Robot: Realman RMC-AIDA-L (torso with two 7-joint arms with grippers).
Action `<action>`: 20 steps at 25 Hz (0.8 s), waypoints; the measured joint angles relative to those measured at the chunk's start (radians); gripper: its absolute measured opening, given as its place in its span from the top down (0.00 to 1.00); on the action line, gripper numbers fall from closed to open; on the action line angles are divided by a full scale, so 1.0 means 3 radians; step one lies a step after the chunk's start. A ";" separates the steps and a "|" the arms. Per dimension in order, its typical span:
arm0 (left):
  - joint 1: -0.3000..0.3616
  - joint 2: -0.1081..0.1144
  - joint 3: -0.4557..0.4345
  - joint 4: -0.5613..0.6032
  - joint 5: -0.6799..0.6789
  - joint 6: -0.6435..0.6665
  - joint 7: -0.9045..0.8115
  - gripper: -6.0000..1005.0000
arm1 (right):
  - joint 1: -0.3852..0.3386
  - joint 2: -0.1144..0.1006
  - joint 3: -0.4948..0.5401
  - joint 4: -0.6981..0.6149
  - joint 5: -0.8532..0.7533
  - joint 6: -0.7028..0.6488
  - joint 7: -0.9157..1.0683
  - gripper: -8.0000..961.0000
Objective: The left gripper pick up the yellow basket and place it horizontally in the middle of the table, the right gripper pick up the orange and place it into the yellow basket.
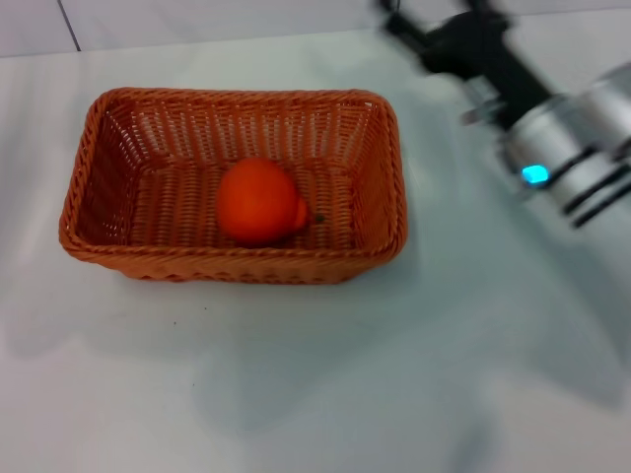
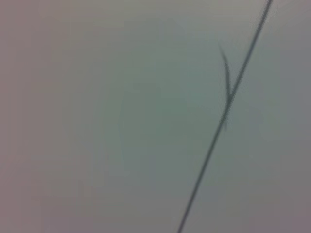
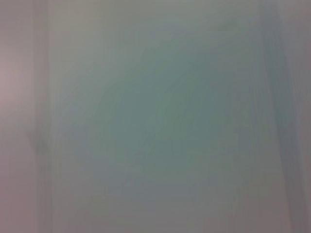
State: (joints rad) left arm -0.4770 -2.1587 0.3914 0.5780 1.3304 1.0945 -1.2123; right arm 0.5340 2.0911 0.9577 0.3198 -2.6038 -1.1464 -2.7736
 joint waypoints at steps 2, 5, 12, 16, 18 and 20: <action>0.0013 0.0000 -0.0061 -0.0002 -0.0001 -0.0012 0.0070 0.24 | -0.0075 -0.0007 0.0268 -0.0106 0.0001 -0.0050 -0.0003 0.03; 0.0045 -0.0006 -0.0159 -0.0017 -0.0022 -0.0056 0.0206 0.24 | -0.0192 -0.0013 0.0658 -0.0254 0.0003 -0.0086 -0.0005 0.03; 0.0118 -0.0005 -0.0324 -0.0240 -0.0211 -0.0039 0.0903 0.25 | -0.0428 -0.0016 0.1204 -0.0456 0.0002 -0.0097 -0.0071 0.03; 0.0164 -0.0011 -0.0325 -0.0420 -0.0366 0.0035 0.1327 0.25 | -0.0548 0.0005 0.1416 -0.0483 0.0002 -0.0151 -0.0141 0.03; 0.0187 -0.0012 -0.0327 -0.0551 -0.0506 0.0057 0.1546 0.25 | -0.0594 0.0012 0.1486 -0.0486 0.0002 -0.0165 -0.0164 0.03; 0.0209 -0.0012 -0.0330 -0.0626 -0.0596 0.0057 0.1697 0.25 | -0.0617 0.0011 0.1493 -0.0487 0.0002 -0.0165 -0.0163 0.03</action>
State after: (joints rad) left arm -0.4142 -2.1624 0.2925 0.3903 1.1516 1.1116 -0.7032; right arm 0.3488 2.0944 1.4057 0.1737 -2.6032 -1.1958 -2.8226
